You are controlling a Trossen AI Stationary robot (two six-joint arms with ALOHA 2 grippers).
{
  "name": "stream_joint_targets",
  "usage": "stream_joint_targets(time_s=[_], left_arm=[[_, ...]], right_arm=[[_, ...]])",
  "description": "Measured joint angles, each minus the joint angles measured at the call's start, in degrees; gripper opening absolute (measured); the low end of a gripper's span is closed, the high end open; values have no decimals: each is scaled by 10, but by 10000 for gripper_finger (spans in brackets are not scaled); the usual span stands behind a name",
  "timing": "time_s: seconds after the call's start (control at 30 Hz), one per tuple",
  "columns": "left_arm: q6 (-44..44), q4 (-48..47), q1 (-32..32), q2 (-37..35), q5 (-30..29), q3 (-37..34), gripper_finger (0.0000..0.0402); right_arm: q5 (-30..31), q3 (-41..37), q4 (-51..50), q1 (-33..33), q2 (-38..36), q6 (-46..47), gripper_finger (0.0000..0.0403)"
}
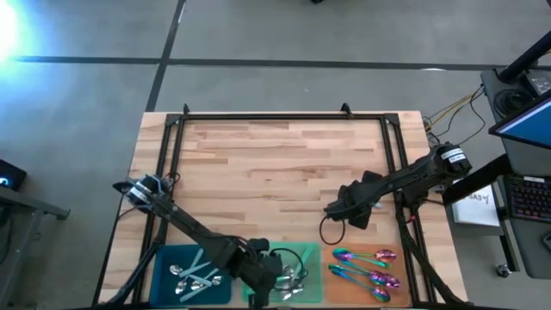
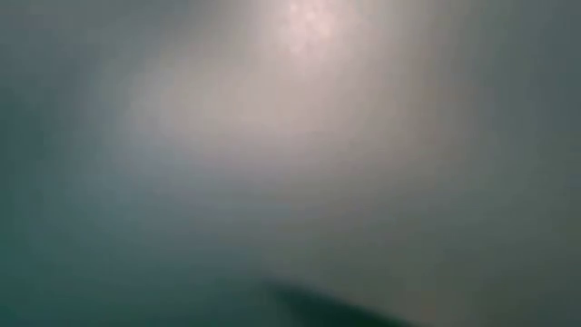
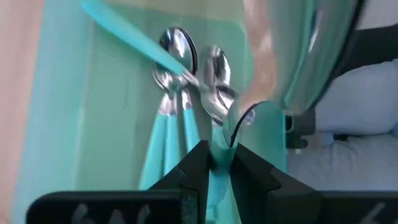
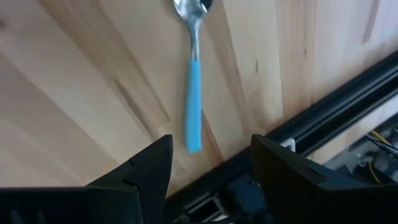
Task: Sort silverware by color (type)
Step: Put the light green spoon into the light green bin, then put the light blue spoon into the blue bin
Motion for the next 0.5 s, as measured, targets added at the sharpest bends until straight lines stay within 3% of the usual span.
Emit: stream_joint_targets(time_s=[0.5], left_arm=[[77,14,24,4,37,14,128]], right_arm=[[1,-78,35,0,-2,-9,205]])
